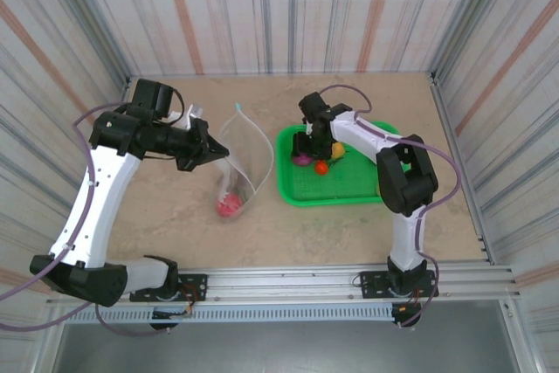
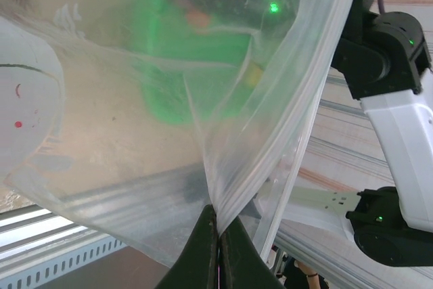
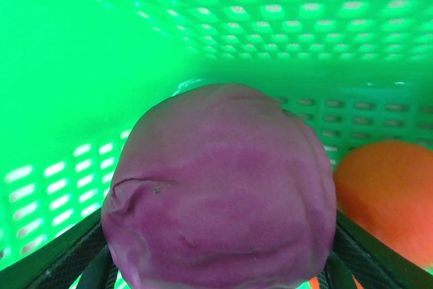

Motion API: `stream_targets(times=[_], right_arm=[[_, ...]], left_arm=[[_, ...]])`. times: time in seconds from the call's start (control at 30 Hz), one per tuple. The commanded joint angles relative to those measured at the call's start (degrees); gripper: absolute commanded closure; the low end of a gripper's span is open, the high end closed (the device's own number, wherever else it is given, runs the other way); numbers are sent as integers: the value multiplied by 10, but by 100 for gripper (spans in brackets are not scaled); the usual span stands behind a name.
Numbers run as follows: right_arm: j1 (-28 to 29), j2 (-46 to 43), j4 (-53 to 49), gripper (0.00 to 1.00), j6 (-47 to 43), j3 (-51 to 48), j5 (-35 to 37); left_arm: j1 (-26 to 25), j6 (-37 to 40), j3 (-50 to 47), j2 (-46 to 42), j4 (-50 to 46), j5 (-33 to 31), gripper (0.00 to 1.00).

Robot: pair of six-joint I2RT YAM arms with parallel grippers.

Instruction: Place the food in the zip-top bag and seal the zipper

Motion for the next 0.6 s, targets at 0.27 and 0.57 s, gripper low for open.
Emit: stream_targets(times=[0.27,0.57], right_arm=[[40,-228,-25,32,-15,-66,66],[73,-358,-24,32,-21,-6,36]], left_arm=[[-2,1,16,19,2,-10,100],[-30,-10,65,60,8,-17,100]])
